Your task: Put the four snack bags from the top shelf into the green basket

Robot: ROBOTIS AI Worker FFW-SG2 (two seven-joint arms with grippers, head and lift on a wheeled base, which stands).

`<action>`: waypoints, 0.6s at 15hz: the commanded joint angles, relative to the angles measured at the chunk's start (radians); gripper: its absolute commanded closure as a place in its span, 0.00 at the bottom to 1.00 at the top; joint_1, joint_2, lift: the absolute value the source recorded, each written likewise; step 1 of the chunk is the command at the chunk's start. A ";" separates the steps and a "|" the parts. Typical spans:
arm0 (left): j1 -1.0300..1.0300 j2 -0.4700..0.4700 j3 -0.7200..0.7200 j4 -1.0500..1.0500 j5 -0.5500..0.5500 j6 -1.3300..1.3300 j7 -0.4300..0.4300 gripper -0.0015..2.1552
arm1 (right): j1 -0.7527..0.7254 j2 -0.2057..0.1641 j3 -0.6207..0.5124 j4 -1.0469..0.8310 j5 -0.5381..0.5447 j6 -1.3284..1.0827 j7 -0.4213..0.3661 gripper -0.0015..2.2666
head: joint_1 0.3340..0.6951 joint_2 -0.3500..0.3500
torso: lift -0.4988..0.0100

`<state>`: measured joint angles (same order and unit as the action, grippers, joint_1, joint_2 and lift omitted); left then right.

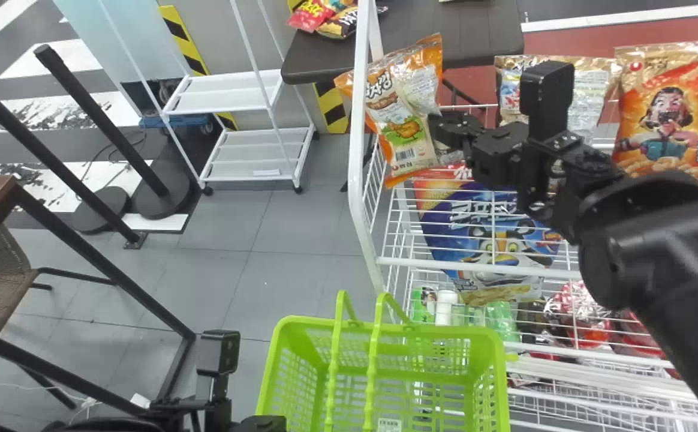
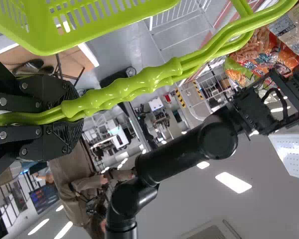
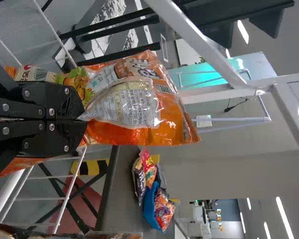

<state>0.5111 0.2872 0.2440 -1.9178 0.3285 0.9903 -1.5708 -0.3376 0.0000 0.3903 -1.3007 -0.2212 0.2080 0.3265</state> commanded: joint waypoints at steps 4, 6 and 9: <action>-0.029 0.006 0.008 0.016 0.006 0.003 -0.010 1.00 | 0.289 0.001 -0.100 -0.476 0.089 0.206 -0.034 0.99 | 1.00 0.89 | 0.98; -0.049 0.007 0.015 0.016 0.006 0.009 -0.010 1.00 | 0.420 0.001 -0.153 -0.663 0.106 0.310 -0.057 0.99 | 1.00 0.88 | 0.98; -0.079 0.009 0.018 0.016 0.006 0.018 -0.010 1.00 | 0.652 0.001 -0.215 -0.908 0.141 0.377 -0.055 0.99 | 1.00 0.82 | 0.98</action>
<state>0.4446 0.2960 0.2617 -1.9021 0.3344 1.0044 -1.5708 0.2126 0.0000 0.1979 -2.1051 -0.0940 0.5723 0.2701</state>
